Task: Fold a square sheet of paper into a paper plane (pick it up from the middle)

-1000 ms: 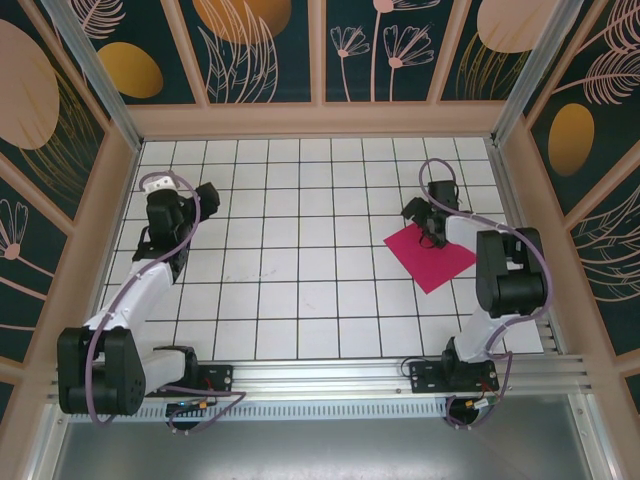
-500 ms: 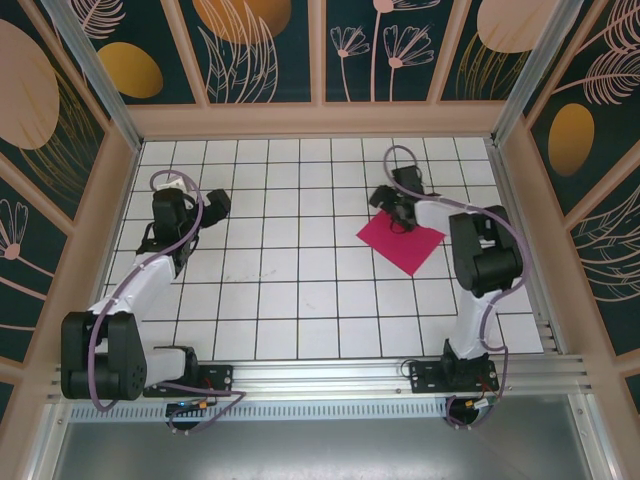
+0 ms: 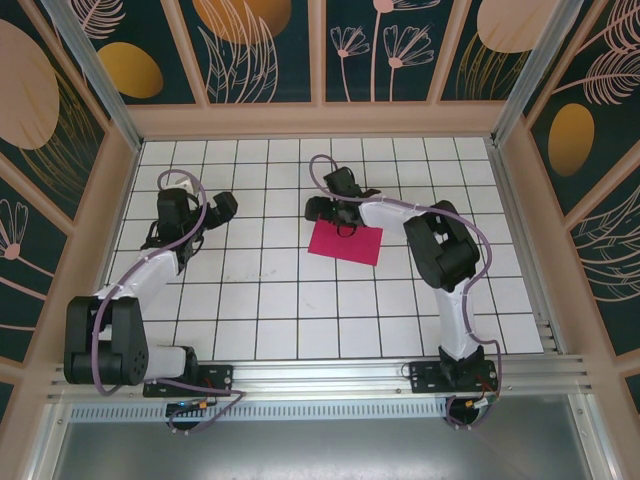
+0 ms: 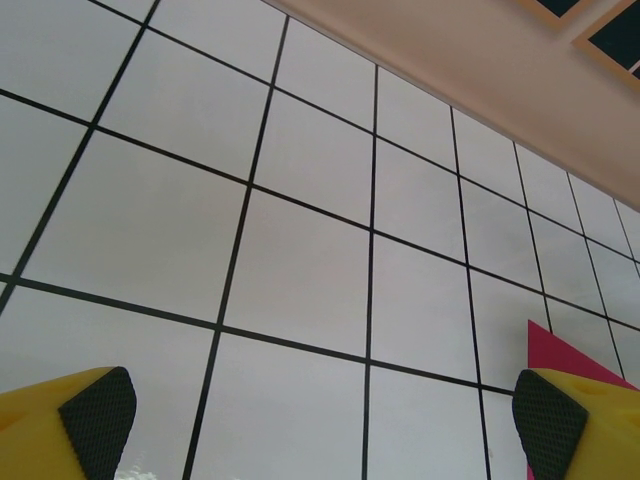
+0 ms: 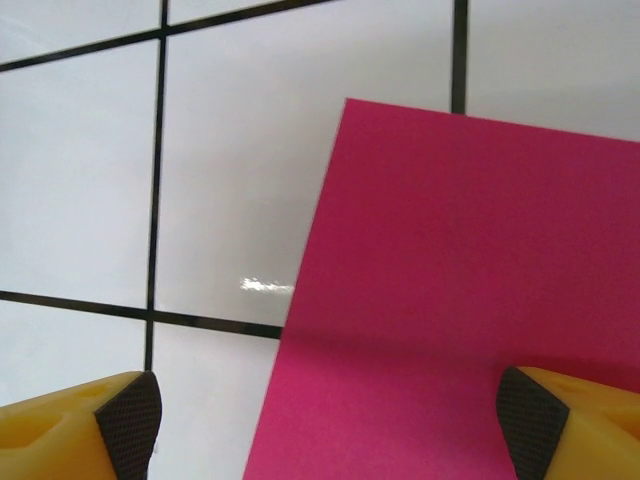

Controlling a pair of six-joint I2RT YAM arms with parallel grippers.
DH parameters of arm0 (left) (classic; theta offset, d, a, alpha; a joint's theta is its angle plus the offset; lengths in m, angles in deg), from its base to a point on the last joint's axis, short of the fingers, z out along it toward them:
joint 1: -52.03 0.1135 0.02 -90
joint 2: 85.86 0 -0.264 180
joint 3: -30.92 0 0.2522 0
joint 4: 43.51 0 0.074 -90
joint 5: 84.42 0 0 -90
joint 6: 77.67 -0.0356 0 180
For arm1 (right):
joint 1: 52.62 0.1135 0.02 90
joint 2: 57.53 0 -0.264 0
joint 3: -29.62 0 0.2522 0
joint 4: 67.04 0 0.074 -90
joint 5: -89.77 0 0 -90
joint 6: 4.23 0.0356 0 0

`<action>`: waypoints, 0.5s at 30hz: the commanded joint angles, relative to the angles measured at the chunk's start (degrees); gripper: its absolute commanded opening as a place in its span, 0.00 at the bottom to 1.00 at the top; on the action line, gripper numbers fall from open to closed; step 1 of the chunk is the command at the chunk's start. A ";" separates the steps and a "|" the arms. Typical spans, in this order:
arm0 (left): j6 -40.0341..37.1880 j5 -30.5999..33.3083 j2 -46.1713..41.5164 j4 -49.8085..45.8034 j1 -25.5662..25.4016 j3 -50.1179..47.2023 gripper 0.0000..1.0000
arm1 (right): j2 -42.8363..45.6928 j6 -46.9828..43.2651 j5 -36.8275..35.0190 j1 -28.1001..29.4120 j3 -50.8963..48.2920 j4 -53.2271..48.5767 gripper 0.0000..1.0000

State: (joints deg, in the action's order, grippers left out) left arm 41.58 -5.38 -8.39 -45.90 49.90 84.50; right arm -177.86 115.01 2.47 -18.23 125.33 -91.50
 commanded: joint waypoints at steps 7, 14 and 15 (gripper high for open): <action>0.96 -3.87 3.04 2.13 0.37 1.47 0.98 | -3.79 0.66 -5.18 -0.47 8.91 -10.12 0.81; 3.16 -4.76 1.42 2.67 0.37 0.10 0.98 | -9.35 -0.66 -1.83 0.01 14.64 -13.12 0.76; 4.14 -5.26 1.38 3.35 0.37 -0.38 0.99 | -9.49 -0.84 -1.14 0.12 14.20 -13.20 0.76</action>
State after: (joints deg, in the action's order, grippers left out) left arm 43.09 -8.58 -5.77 -44.96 49.90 84.47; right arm -185.84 114.79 -0.61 -18.40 138.71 -100.46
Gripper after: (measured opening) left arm 0.986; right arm 0.758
